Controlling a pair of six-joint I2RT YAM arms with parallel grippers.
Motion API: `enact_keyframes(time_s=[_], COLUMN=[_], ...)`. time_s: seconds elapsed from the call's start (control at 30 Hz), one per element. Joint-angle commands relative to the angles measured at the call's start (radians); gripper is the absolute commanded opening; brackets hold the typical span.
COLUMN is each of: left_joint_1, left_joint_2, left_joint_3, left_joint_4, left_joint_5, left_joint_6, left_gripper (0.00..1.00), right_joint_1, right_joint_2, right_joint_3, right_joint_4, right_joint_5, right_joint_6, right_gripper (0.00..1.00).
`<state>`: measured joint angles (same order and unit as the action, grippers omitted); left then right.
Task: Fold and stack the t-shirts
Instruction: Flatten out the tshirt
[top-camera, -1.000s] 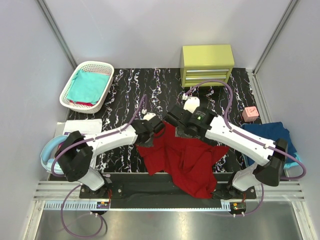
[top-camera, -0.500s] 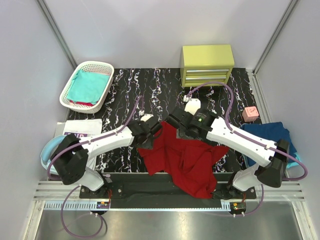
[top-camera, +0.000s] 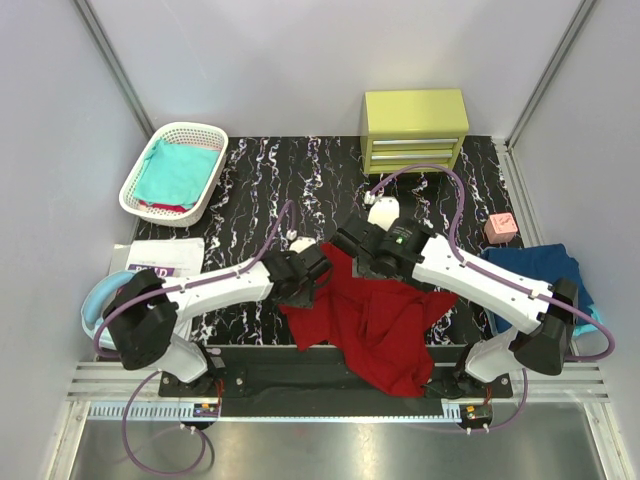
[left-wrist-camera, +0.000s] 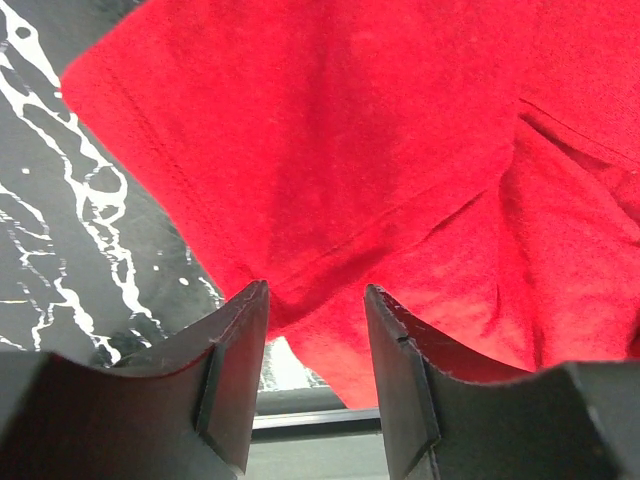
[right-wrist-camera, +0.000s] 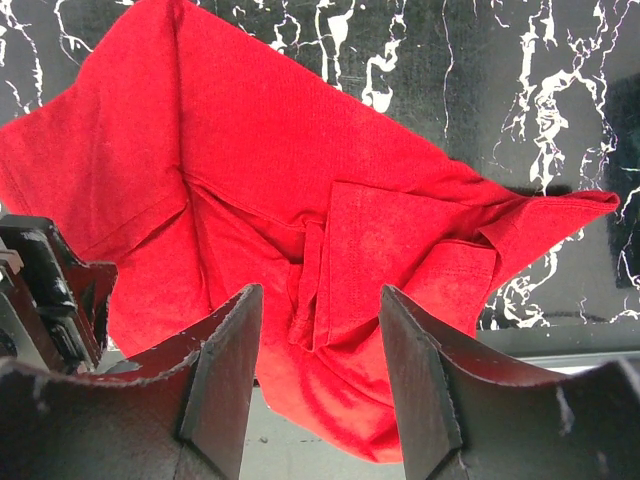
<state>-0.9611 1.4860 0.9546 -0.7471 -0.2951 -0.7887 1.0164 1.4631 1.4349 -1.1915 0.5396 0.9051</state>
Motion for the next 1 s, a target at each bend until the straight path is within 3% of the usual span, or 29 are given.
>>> enact_keyframes(time_s=[0.0,0.27,0.6,0.73,0.97], left_joint_1=[-0.025,-0.034,-0.03,-0.03,-0.03], left_joint_2=[0.011,0.075,0.086,0.066,0.031], left_joint_3=[-0.004,-0.004,0.021,0.036,0.102], left_joint_4=[0.038,0.058,0.035,0.014,-0.067], left_joint_5=[0.031,0.028,-0.036,-0.065,-0.189], left_joint_6=[-0.035,-0.041,-0.044,-0.046,-0.037], left_gripper=[0.48,0.46,0.18,0.0,0.0], right_joint_1=[0.005,0.005,0.007,0.005,0.007], right_joint_2=[-0.03,-0.037,-0.05,-0.05,-0.049], right_joint_3=[-0.014,-0.027,-0.039,-0.056,-0.045], right_joint_4=[0.021,0.026,0.029,0.04,0.046], right_joint_5=[0.017,0.02,0.016,0.005,0.013], right_joint_6=[-0.012,-0.021,-0.035,-0.035,-0.054], right_gripper=[0.58,0.58,0.58,0.58,0.58])
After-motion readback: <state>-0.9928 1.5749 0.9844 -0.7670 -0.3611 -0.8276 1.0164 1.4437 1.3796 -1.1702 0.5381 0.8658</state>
